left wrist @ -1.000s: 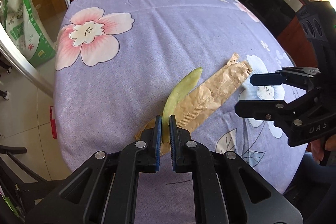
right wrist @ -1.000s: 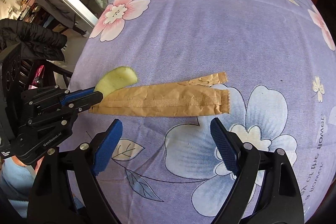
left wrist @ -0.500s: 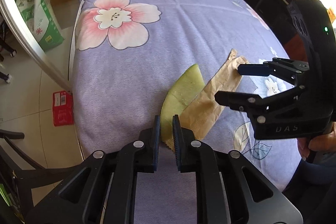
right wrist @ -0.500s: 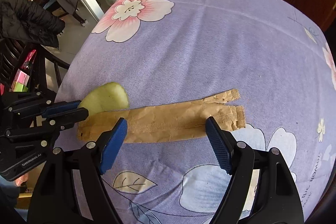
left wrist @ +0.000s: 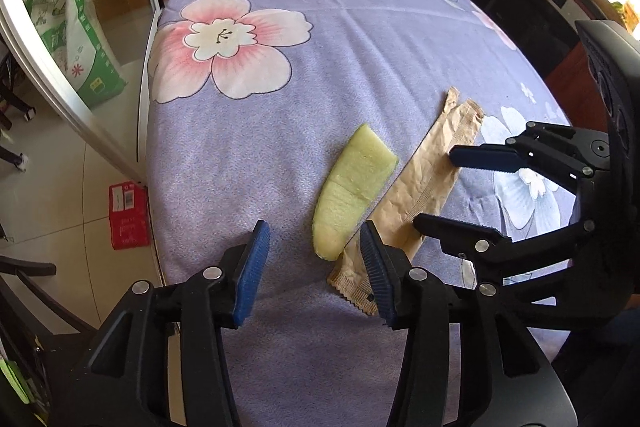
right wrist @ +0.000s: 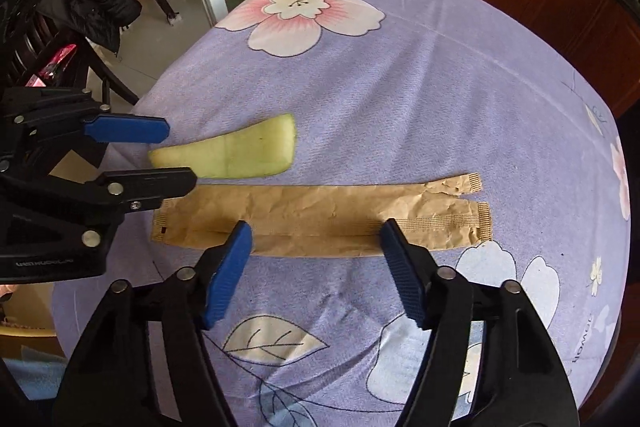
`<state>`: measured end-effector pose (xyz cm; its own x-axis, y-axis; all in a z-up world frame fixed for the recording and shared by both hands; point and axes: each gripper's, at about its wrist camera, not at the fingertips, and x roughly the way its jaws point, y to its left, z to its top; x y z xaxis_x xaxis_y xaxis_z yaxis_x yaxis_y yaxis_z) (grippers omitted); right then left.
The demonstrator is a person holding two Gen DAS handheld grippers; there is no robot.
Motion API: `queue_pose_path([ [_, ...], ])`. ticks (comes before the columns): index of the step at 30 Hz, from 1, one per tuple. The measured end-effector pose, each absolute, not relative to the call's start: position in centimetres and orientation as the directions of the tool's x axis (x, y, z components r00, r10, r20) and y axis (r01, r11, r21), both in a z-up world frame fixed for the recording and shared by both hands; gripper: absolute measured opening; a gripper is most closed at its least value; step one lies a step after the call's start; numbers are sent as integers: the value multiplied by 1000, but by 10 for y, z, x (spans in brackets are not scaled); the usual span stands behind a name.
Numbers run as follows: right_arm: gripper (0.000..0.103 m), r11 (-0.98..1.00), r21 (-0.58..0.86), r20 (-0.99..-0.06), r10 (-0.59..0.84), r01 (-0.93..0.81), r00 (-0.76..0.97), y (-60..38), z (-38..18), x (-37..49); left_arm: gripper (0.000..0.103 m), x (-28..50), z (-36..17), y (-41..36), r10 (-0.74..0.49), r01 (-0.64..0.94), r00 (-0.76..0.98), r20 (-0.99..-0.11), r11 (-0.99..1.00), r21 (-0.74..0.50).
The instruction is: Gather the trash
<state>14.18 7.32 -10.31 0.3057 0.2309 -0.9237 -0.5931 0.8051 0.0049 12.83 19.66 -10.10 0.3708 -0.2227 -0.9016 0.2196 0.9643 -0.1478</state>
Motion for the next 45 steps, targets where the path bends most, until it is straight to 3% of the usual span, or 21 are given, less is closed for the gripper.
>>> queue_pose_path([
  [1,45,798,12,-924,238,-602,298,75,-102,139,49,128,-101,196,-222,220,371,-902,964,-146],
  [3,16,791,28,-926,251,-611,283,77,-100,136,49,128,-101,194,-228,221,369,-901,963,-154],
  [5,4,794,66,-929,269,-605,253,75,-100,138,46,127,-101,188,-243,229,364,-899,959,-166],
  [6,3,799,94,-929,285,-594,236,72,-99,141,33,125,-100,183,-239,240,364,-900,958,-158],
  [8,3,817,159,-924,321,-554,208,61,-99,148,17,121,-101,172,-249,265,350,-903,951,-160],
  [10,3,830,200,-921,341,-521,189,49,-98,150,17,116,-101,163,-260,279,340,-904,946,-167],
  [18,11,871,202,-922,323,-448,213,6,-93,139,17,103,-103,127,-329,280,304,-894,928,-246],
  [21,27,887,204,-921,318,-415,225,-11,-94,135,17,100,-103,113,-344,277,295,-891,924,-264],
  [26,29,899,212,-918,318,-383,237,-27,-92,132,16,99,-93,124,-311,226,352,-883,944,-242],
  [29,48,902,211,-915,318,-377,249,-29,-91,131,16,99,-85,140,-282,186,383,-880,956,-226],
  [30,50,902,211,-913,320,-377,253,-28,-90,131,16,99,-85,144,-273,176,385,-882,959,-220],
  [40,54,882,201,-915,324,-427,239,11,-97,145,17,86,-99,168,-293,160,340,-894,954,-252],
  [43,58,874,183,-917,317,-450,242,25,-98,148,39,85,-101,179,-278,143,350,-895,960,-242],
  [45,68,868,151,-919,300,-473,257,35,-100,146,45,85,-101,187,-267,130,362,-893,963,-235],
])
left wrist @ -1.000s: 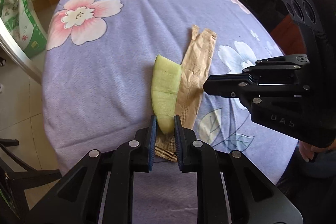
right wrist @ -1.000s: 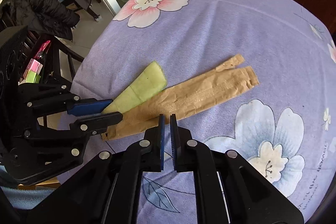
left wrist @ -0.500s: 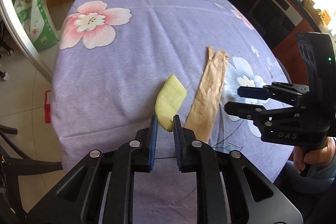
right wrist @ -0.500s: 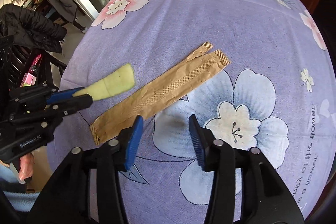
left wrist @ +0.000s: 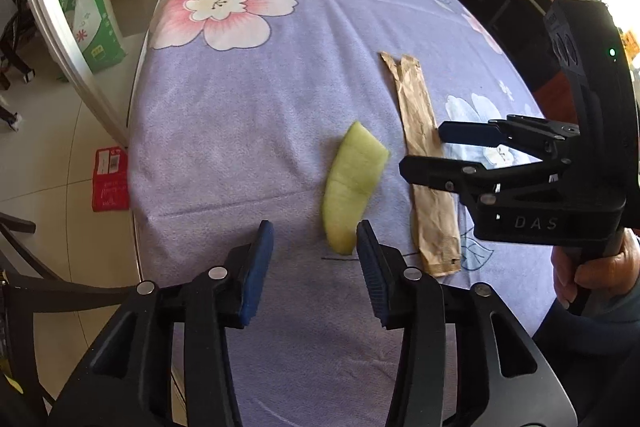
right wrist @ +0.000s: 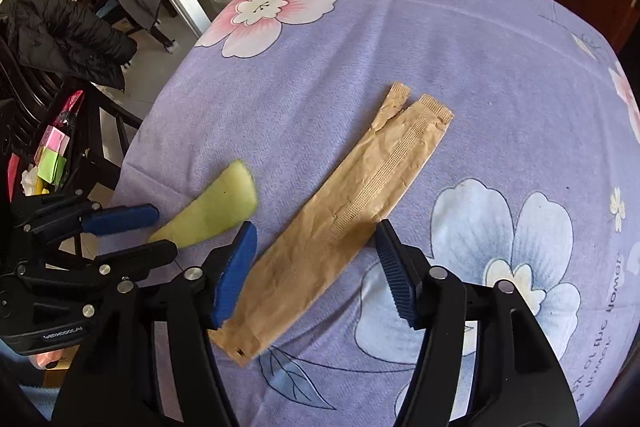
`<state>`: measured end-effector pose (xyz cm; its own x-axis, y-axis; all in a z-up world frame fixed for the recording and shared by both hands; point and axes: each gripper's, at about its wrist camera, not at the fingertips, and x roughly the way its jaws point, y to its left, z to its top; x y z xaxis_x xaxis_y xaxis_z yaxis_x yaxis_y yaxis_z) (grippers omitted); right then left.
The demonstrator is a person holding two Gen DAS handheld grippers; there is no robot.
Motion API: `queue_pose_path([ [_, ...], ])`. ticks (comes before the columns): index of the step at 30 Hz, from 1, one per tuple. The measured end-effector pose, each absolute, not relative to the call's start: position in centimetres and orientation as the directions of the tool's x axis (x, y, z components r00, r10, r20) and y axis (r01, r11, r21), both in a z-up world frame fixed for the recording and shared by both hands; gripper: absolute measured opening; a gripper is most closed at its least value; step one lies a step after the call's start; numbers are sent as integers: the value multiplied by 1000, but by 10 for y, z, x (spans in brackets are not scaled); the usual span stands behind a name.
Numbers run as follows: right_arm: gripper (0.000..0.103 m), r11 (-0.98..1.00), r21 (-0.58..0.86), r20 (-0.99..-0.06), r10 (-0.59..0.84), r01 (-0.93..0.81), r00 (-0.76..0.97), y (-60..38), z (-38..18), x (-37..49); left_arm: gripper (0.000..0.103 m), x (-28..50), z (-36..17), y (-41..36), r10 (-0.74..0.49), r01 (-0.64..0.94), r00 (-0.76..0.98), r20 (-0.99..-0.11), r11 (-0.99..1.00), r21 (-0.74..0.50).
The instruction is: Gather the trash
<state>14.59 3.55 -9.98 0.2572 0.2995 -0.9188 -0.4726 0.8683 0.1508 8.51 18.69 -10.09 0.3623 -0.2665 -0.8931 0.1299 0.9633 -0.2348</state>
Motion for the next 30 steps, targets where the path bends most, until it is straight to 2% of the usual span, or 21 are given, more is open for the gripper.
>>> queue_pose_path([
  [3,72,859,50,-921,237,-509,309,48,-104,138,46,84,-103,193,-274,125,356,-894,961,-245],
  [5,65,846,-12,-914,206,-532,348,52,-105,130,48,83,-103,191,-271,137,356,-894,962,-237],
  [7,51,839,-13,-915,209,-544,345,51,-102,125,50,83,-104,186,-277,157,353,-894,959,-236],
  [8,38,834,-8,-918,213,-551,335,51,-100,123,52,84,-104,183,-281,167,352,-893,957,-236],
  [9,20,831,3,-921,218,-556,321,51,-98,121,53,84,-104,180,-279,176,352,-893,957,-230],
  [11,6,833,41,-930,234,-552,284,47,-97,120,53,86,-104,173,-275,194,353,-894,957,-218],
  [17,4,876,130,-925,276,-464,262,14,-91,128,52,89,-105,160,-268,214,361,-893,956,-201],
  [19,4,889,143,-917,284,-435,279,3,-86,131,32,87,-105,150,-246,234,365,-898,958,-167],
  [20,4,893,151,-915,289,-424,284,-1,-85,133,18,86,-106,145,-238,246,361,-902,957,-154],
  [24,4,904,164,-904,298,-395,307,-16,-79,133,16,85,-100,137,-208,221,380,-901,967,-130],
  [26,4,906,180,-897,311,-383,315,-24,-76,133,7,86,-92,135,-197,201,399,-896,972,-124],
  [30,4,909,210,-878,337,-360,340,-42,-68,133,7,87,-75,124,-191,206,423,-886,972,-111],
])
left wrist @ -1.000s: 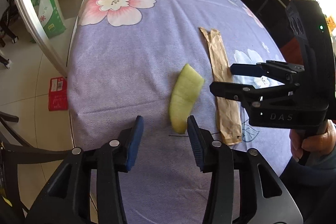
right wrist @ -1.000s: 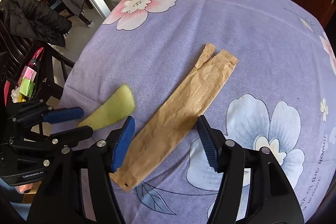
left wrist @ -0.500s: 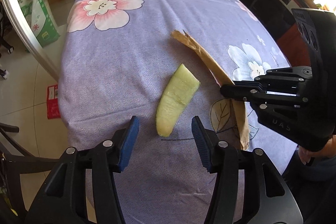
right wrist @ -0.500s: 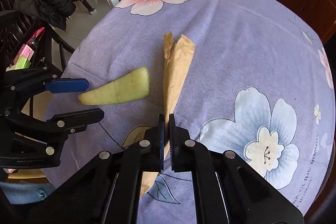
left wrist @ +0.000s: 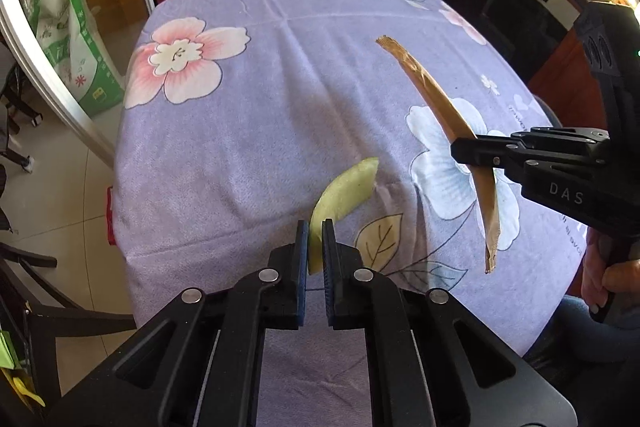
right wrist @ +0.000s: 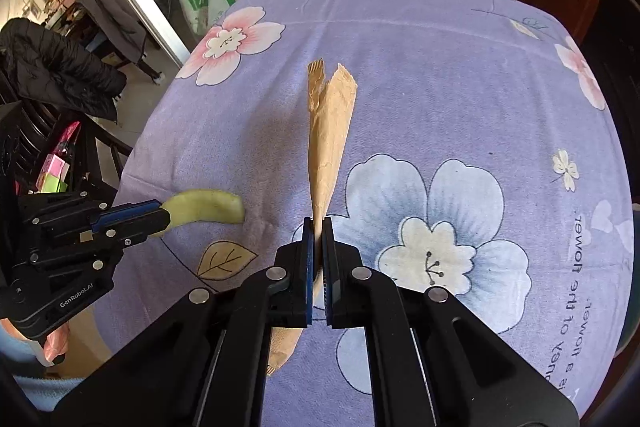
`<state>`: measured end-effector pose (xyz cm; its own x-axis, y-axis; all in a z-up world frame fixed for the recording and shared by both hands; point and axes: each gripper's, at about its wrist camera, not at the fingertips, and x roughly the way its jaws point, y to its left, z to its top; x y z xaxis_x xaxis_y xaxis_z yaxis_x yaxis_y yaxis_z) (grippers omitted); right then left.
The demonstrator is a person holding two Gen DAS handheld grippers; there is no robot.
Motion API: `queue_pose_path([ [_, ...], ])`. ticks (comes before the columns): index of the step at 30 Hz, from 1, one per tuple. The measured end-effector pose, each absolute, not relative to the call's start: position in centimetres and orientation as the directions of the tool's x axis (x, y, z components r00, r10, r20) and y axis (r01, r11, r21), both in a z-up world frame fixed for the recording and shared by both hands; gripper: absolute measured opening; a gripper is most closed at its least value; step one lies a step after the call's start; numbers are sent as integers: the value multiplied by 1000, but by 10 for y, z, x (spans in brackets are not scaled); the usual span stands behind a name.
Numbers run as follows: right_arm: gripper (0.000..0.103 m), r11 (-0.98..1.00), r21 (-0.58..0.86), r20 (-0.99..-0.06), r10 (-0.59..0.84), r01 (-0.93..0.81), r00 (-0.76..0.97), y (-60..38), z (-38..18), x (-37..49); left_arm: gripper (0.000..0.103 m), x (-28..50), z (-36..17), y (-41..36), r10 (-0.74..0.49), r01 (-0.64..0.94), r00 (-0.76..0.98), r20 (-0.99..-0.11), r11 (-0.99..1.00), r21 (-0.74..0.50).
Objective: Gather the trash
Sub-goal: 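Lift and carry the peel and paper strip in both tools over the bin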
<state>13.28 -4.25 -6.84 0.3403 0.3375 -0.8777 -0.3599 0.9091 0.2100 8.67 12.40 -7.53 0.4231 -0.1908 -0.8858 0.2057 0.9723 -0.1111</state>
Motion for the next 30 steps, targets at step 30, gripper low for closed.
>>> queue_pose_path([
  [30,4,906,320,-844,406,-278,350,-115,-77,109,29,94,-103,40,-180,303,336,-925,950,-75],
])
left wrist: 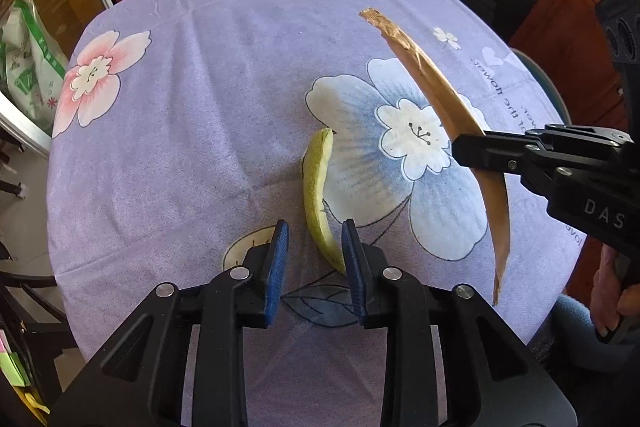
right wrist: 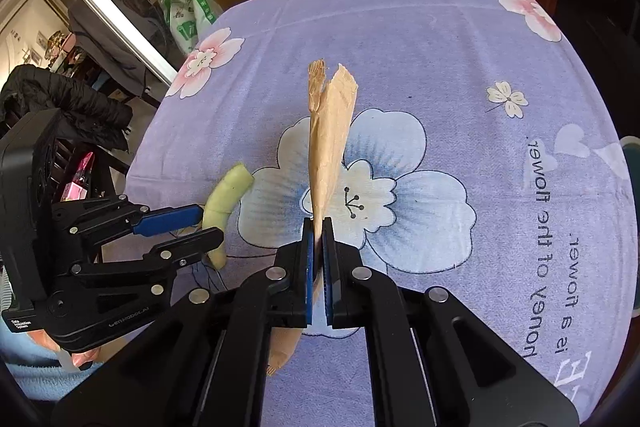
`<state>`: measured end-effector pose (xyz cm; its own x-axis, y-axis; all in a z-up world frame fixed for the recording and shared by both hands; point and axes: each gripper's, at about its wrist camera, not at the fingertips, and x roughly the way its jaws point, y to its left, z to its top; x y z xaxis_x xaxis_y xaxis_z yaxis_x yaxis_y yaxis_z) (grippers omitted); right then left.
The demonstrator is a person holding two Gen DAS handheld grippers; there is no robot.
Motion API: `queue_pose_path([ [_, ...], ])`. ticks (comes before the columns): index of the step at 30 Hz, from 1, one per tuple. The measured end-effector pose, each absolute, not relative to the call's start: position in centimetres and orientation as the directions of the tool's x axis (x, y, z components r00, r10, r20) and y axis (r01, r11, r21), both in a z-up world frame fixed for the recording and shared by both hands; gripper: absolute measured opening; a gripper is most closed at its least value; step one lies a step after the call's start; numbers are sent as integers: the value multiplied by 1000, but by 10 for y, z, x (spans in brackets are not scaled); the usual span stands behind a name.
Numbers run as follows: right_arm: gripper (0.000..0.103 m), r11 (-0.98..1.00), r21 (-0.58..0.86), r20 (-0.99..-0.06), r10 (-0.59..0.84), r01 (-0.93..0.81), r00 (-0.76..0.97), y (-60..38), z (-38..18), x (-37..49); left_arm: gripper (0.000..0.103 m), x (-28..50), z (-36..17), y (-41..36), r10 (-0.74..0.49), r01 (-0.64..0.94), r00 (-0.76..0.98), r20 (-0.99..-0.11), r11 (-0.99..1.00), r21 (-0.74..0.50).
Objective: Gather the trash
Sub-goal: 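Lift and carry the peel and paper strip in both tools over the bin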
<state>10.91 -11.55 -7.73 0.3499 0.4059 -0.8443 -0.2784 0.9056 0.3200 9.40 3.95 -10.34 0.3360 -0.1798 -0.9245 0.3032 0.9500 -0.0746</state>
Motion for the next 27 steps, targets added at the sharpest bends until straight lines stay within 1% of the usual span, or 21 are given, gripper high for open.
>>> queue_pose_path([
  [2,4,906,319,-845,404,-276,350,-117,-77,109,28,96,-108,36,-170,298,331,-928,952,-68],
  [4,4,908,321,-844,404,-270,354,-122,-77,110,10,98,-108,33,-150,287,343,-927,957,-49],
  [5,4,908,324,-842,404,-265,356,-125,-76,111,8,98,-107,32,-141,282,350,-926,959,-39],
  [8,4,909,331,-835,407,-252,371,-134,-73,112,7,99,-98,22,-118,291,380,-917,957,-2],
  [12,4,911,345,-819,410,-227,401,-153,-66,114,7,104,-78,4,-119,314,417,-901,949,20],
  [20,4,916,380,-772,391,-128,501,-229,-46,112,8,124,-45,-66,-190,409,437,-879,913,6],
  [27,4,917,398,-740,313,12,595,-324,-31,99,8,133,-32,-149,-266,522,411,-872,853,-14],
])
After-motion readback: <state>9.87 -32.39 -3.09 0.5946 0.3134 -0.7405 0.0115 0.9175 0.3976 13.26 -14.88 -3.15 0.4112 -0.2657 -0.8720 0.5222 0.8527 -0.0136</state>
